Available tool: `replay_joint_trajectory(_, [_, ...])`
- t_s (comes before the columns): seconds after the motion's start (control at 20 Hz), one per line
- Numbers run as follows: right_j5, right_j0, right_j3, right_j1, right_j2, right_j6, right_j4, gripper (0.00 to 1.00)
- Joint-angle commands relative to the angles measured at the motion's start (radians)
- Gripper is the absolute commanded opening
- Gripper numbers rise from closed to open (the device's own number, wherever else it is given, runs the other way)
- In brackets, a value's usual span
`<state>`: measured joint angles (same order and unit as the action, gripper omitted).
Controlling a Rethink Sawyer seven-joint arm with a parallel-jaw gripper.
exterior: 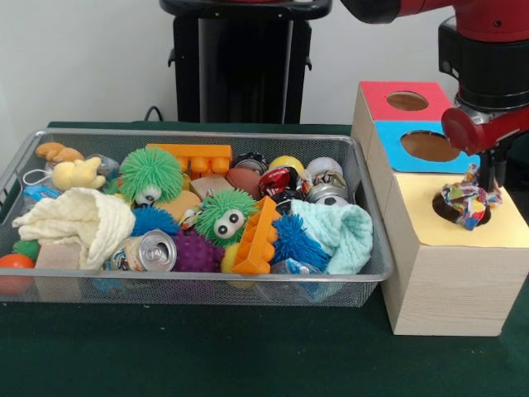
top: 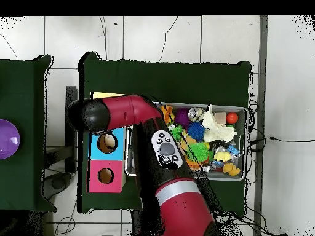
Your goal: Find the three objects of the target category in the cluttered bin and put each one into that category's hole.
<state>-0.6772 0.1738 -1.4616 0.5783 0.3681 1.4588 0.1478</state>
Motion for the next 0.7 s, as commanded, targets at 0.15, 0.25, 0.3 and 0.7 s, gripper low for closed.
replay_joint_trajectory(0.15, [-0.058,0.009,0.041,-0.063,0.082,-0.117,0.085,0.00])
replay_joint_trajectory(0.25, [-0.050,0.010,0.023,-0.054,0.072,-0.076,0.078,0.00])
replay_joint_trajectory(0.3, [-0.042,0.014,0.002,-0.045,0.060,-0.037,0.067,0.00])
replay_joint_trajectory(0.7, [-0.098,0.067,-0.048,-0.025,0.035,0.006,0.023,0.00])
